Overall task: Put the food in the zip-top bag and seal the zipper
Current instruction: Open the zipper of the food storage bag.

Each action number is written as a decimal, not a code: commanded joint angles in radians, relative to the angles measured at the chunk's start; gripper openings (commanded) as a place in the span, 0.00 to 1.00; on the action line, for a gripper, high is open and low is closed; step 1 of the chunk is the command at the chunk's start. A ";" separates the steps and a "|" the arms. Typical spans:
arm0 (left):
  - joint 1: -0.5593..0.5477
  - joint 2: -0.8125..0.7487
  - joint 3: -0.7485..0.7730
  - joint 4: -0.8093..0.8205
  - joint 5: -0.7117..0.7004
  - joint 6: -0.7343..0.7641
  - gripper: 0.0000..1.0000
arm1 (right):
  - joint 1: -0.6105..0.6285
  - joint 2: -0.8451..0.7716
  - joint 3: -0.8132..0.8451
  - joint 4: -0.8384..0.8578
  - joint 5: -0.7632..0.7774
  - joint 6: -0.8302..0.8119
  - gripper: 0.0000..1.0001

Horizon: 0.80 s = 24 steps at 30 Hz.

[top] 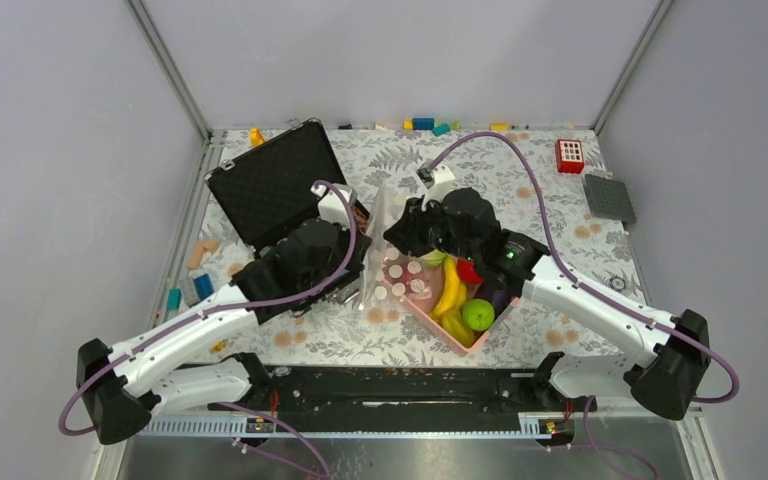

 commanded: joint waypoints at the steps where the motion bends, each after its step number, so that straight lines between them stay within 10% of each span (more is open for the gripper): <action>1: 0.001 -0.030 0.027 0.077 0.085 0.008 0.00 | 0.002 -0.001 0.018 0.056 0.025 0.045 0.33; 7: 0.002 -0.054 0.011 0.104 0.142 -0.010 0.00 | 0.002 0.048 0.051 0.027 -0.005 0.084 0.59; 24: 0.002 -0.100 -0.008 0.108 0.153 -0.012 0.00 | 0.010 0.137 0.108 -0.073 0.182 0.119 0.55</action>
